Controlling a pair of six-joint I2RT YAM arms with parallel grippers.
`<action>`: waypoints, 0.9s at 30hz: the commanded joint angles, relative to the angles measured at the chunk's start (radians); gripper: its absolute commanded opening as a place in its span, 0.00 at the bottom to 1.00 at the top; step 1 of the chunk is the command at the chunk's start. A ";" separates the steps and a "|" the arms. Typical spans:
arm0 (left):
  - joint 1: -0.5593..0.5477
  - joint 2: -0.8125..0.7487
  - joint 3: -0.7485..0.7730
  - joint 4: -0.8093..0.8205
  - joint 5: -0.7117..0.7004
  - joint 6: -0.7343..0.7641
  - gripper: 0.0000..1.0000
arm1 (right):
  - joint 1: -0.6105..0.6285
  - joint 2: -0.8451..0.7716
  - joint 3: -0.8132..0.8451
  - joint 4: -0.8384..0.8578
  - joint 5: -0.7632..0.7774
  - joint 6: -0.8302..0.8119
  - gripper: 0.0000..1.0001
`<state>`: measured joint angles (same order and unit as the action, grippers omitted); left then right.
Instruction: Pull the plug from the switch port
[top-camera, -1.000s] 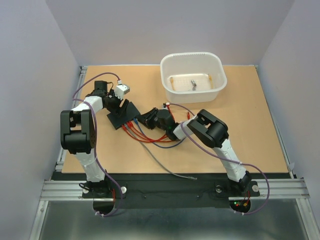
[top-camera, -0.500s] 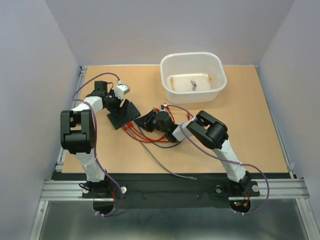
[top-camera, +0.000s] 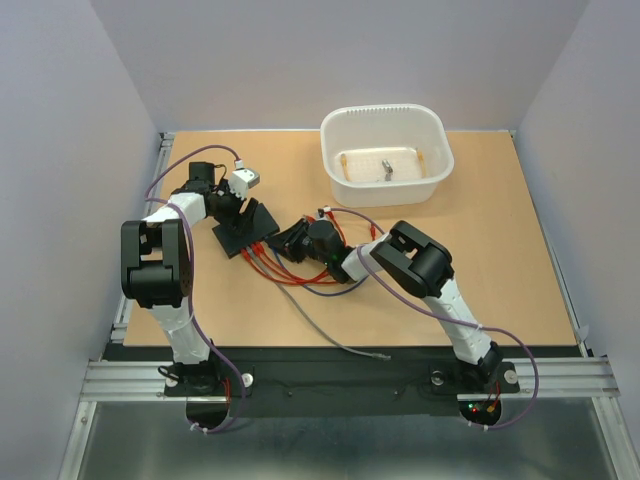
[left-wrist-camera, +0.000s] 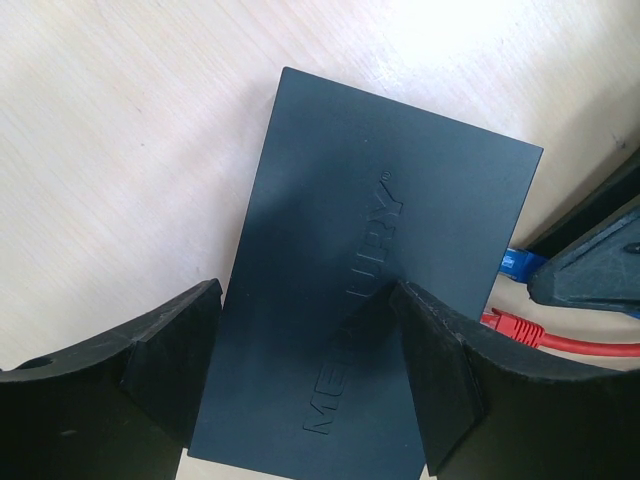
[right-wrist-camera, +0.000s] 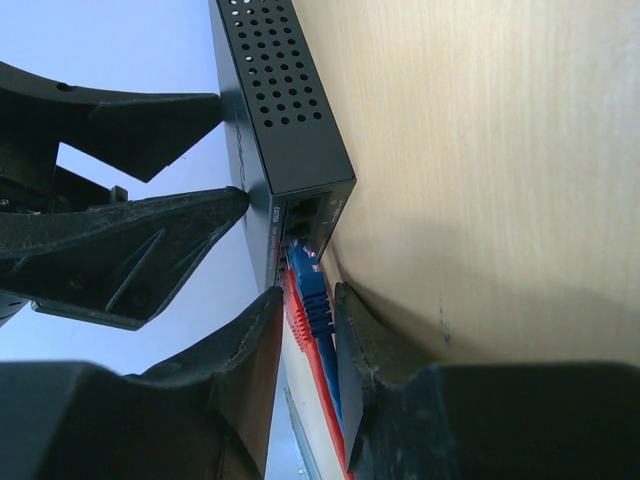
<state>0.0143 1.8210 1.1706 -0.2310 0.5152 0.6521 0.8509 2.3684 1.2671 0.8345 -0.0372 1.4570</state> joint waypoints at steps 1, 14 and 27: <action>-0.007 0.015 -0.037 -0.036 0.003 0.006 0.80 | 0.010 0.106 0.017 -0.179 0.072 -0.027 0.32; -0.010 0.021 -0.045 -0.034 0.011 0.009 0.77 | -0.012 0.138 0.057 -0.170 0.105 -0.007 0.34; -0.011 0.023 -0.058 -0.037 0.019 0.015 0.77 | -0.029 0.155 0.072 -0.163 0.134 0.022 0.12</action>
<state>0.0147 1.8210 1.1576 -0.1822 0.5213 0.6540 0.8375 2.3901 1.3140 0.8017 -0.0433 1.4754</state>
